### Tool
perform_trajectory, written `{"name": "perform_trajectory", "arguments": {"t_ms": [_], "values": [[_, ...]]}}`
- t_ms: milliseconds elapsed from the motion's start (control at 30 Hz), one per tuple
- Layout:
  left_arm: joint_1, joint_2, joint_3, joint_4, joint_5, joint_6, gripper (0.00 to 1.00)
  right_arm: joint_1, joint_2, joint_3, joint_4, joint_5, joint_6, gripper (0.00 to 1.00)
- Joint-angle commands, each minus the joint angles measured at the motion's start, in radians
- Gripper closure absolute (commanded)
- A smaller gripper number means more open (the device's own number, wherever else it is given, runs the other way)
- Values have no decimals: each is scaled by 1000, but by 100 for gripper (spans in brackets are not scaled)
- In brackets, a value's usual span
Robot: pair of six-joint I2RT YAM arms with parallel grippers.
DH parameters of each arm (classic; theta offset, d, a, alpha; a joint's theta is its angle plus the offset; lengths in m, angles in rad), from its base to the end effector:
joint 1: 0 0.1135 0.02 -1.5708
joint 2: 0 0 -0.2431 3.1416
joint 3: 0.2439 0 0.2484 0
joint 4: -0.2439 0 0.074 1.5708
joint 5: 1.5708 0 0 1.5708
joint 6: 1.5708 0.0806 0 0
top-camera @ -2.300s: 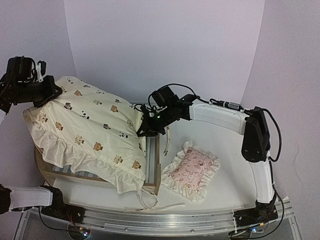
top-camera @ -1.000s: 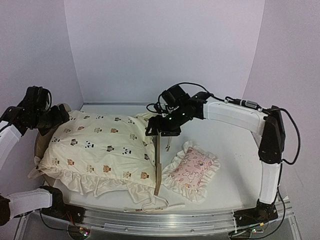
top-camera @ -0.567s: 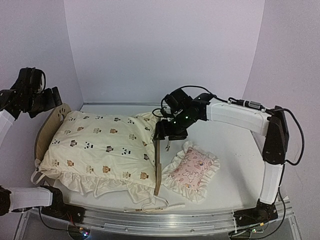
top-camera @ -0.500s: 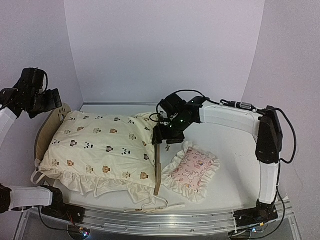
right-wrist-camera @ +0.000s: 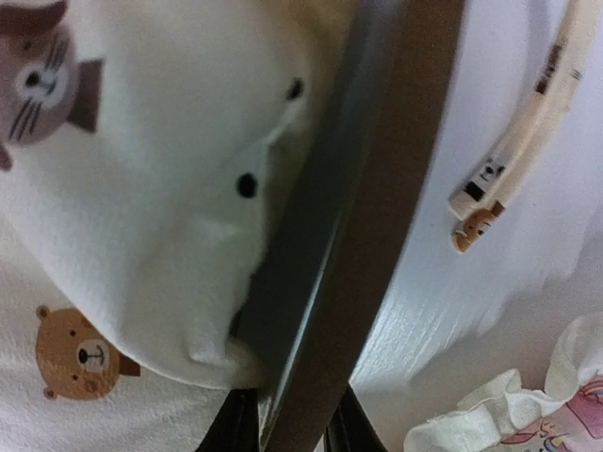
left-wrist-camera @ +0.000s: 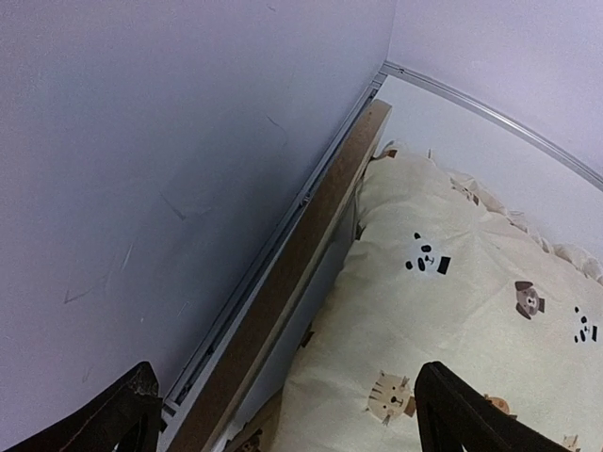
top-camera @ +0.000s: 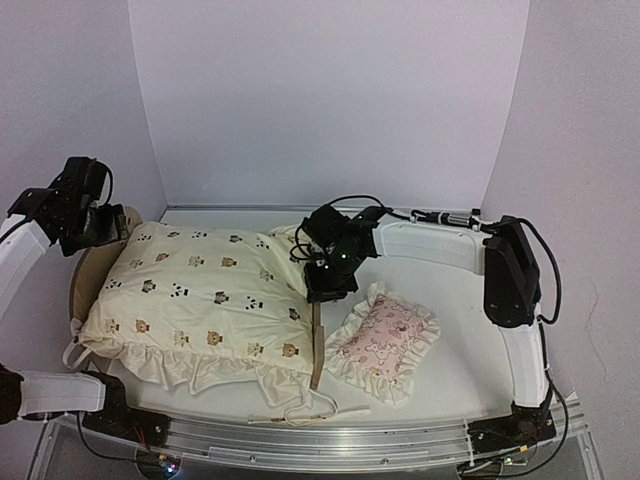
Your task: Set up the pet bed
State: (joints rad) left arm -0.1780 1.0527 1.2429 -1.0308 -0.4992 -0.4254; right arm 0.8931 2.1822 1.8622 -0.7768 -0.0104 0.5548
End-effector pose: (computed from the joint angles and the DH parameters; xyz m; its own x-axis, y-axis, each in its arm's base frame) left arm 0.2249 -0.0013 0.3213 -0.6024 -0.2598 -0.7548 -0.4473 0.8930 0.0496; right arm 0.2989 0.3727 0.1561 -0.8861 -0.2608 -0.3831 -0.3708 0.8949 0.2483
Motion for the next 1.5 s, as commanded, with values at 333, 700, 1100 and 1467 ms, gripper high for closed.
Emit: {"name": "perform_trajectory", "arguments": {"t_ms": [333,700,1100,1467], "values": [[-2,60,23,35,139,24,15,-105,-88,-131,-21,230,-40,100],[-16,150,-30,179,373,34,59,-255,-259,-387,52,257,-7,100],[-249,493,148,366,410,8,79,-389,-408,-570,96,284,7,100],[-256,764,375,519,496,63,83,-505,-379,-496,100,266,-47,100]]}}
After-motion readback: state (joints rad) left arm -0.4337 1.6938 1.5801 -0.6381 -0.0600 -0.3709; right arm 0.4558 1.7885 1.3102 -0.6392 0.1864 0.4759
